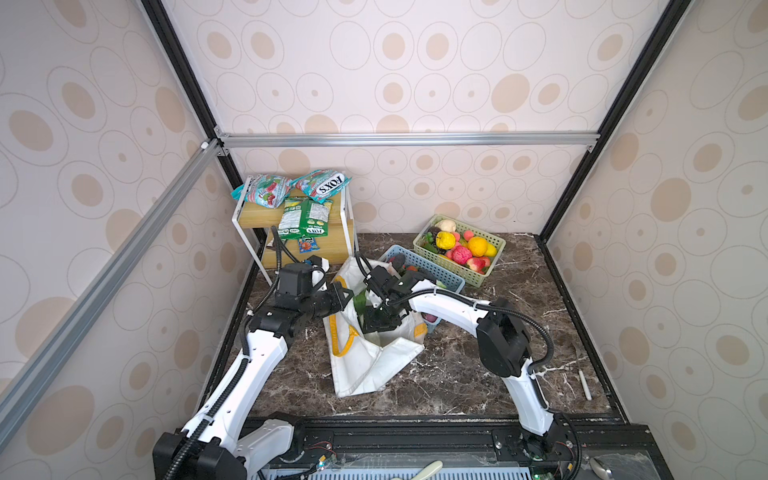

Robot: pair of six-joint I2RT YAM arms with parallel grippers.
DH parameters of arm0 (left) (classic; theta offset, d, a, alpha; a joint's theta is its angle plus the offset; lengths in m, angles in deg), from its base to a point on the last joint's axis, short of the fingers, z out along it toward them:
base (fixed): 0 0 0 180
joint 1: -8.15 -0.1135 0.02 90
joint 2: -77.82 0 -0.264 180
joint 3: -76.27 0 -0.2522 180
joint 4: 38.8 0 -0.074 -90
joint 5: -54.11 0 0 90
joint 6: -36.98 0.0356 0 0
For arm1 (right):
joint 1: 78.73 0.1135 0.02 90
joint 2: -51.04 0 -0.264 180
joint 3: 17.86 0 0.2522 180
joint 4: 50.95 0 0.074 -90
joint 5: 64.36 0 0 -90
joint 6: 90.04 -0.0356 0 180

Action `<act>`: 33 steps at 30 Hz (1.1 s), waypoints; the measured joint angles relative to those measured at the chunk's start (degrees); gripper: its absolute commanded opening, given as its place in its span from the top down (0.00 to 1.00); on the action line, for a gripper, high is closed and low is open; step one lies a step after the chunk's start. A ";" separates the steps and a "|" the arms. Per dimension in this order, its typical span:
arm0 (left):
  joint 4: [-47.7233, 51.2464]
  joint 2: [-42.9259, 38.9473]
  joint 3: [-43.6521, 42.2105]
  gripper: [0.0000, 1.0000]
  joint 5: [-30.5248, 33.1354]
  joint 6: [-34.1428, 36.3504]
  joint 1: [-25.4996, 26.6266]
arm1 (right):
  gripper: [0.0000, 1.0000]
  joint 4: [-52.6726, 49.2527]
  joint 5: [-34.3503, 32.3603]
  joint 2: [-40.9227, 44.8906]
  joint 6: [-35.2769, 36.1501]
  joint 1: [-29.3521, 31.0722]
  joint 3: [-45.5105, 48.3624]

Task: Place the food into the grocery bag and tie it
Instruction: 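Lower the white eggplant into the tote bag and open the right gripper, then raise the right gripper out of the bag and move it to the blue basket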

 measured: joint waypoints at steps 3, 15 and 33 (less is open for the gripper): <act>0.00 -0.22 -0.66 1.00 0.50 -0.26 0.02 | 0.40 -0.02 -0.87 0.00 0.50 0.00 0.50; -0.02 -0.74 -2.91 1.00 4.76 -2.19 -0.02 | 0.28 -0.50 -0.31 4.90 5.31 -0.02 0.48; -0.24 -1.42 -5.73 1.00 9.81 -4.22 -0.11 | 0.28 -3.69 2.36 18.10 11.17 -7.21 -2.51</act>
